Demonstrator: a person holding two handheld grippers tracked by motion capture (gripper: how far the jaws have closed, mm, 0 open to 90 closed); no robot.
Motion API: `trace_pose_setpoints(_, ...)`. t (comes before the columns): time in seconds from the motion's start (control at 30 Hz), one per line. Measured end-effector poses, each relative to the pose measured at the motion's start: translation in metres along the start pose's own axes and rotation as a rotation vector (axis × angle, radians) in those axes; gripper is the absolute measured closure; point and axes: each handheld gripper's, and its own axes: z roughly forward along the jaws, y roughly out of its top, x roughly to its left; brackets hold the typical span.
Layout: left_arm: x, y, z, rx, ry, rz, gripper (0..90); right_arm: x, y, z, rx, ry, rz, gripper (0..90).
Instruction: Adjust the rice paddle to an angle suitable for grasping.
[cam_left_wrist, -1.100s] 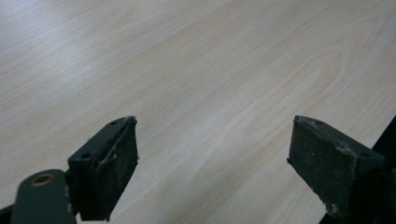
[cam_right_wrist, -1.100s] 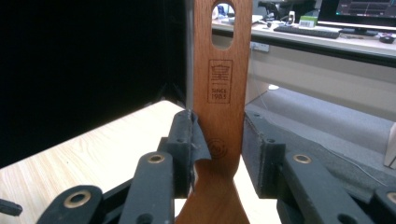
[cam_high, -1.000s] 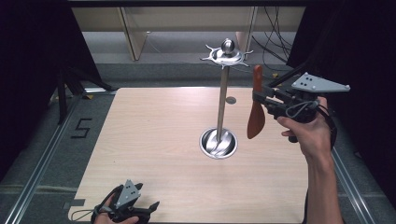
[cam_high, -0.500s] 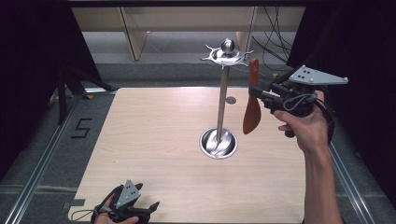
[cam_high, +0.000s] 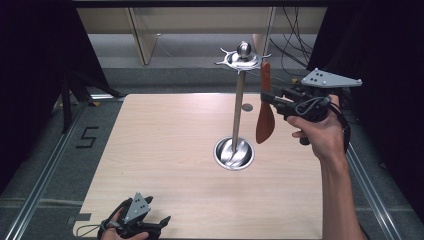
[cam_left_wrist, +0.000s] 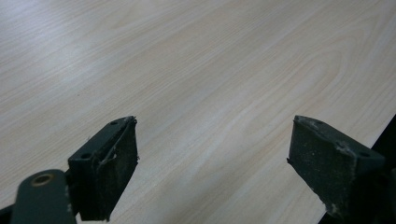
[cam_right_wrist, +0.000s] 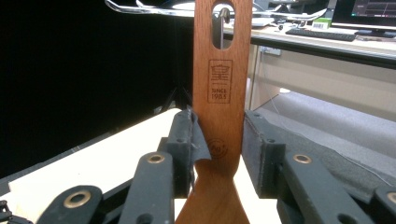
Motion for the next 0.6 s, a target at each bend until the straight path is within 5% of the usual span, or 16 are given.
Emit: trace_pose_setpoints(0.6, 0.0002, 0.0002, 0.0003, -0.002, 0.001, -0.001, 15.1, 0.0001, -0.0015, 0.0109, -0.004, 0.020, 0.039, 66.7)
